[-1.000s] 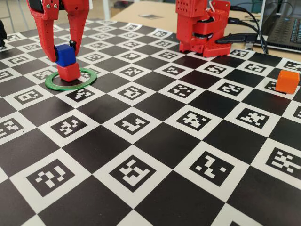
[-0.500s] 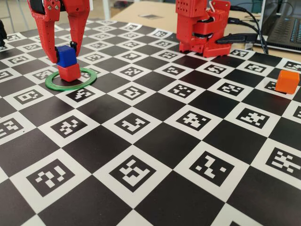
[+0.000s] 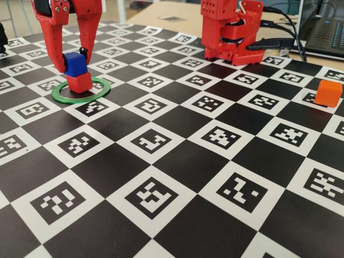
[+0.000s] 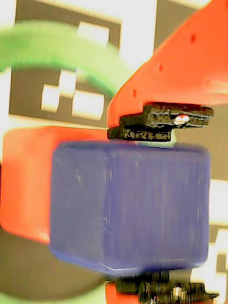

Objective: Grab the red cube then put it in the green circle then put the blue cube on top and finally the orange cube on top

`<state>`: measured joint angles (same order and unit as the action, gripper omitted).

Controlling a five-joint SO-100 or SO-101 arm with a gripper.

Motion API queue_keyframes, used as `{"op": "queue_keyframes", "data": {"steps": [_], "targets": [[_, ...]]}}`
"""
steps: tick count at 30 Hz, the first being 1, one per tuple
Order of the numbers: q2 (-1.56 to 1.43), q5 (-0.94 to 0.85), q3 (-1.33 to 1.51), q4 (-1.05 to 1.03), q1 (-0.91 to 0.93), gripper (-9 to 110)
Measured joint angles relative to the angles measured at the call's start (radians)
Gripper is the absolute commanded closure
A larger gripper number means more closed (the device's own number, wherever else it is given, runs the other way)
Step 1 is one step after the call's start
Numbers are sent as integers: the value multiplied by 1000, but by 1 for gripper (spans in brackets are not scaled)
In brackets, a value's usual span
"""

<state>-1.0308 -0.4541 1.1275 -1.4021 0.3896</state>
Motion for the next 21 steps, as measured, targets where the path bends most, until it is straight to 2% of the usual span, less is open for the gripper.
{"op": "queue_keyframes", "data": {"steps": [10, 21], "targets": [[0, 25, 9, -46, 9, 69], [-61, 117, -192, -285, 0, 69]]}}
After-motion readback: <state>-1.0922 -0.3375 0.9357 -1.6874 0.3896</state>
